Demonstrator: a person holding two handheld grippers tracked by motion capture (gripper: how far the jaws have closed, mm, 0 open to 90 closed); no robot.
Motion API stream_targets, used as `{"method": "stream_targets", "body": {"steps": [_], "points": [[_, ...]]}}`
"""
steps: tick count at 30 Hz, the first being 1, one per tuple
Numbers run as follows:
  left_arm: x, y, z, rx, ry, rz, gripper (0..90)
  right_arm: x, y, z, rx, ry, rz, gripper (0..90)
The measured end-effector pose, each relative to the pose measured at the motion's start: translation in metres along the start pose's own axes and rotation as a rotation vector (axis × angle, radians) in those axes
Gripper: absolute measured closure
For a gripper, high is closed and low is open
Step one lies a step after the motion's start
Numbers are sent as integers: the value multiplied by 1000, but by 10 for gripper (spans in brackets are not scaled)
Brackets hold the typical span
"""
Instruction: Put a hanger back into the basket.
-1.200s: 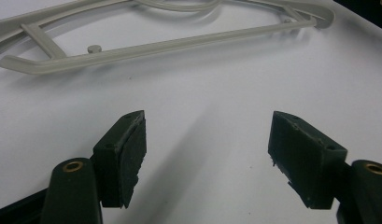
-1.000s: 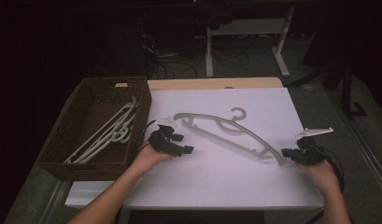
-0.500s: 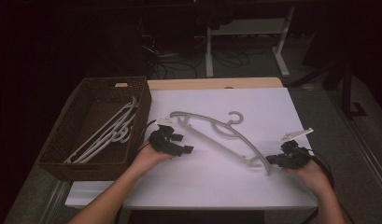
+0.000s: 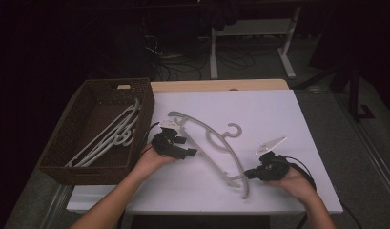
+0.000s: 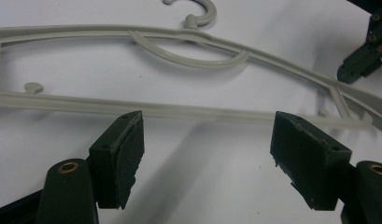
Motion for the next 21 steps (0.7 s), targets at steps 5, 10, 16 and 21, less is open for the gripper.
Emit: {"method": "stream_targets", "body": {"steps": [5, 10, 16, 21], "points": [[0, 0, 0, -2, 5, 1, 260, -18, 10, -9, -3, 48, 53, 893], [0, 0, 0, -5, 9, 1, 260, -36, 18, -17, 3, 115, 94, 893], [-1, 1, 1, 1, 33, 11, 264, -43, 24, -20, 10, 127, 115, 892], [-10, 13, 4, 30, 104, 23, 379, -33, 24, -13, 72, 57, 61, 634]]}}
Point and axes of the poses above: each handheld gripper's, and its own axes: z roughly backward along the jaws, y roughly out of its top, x roughly to its right, the point moved 2 cm from there along -z, roughly forward along the jaws, and after that the axes turned 12 degrees about -y, right-handed, at the moved point
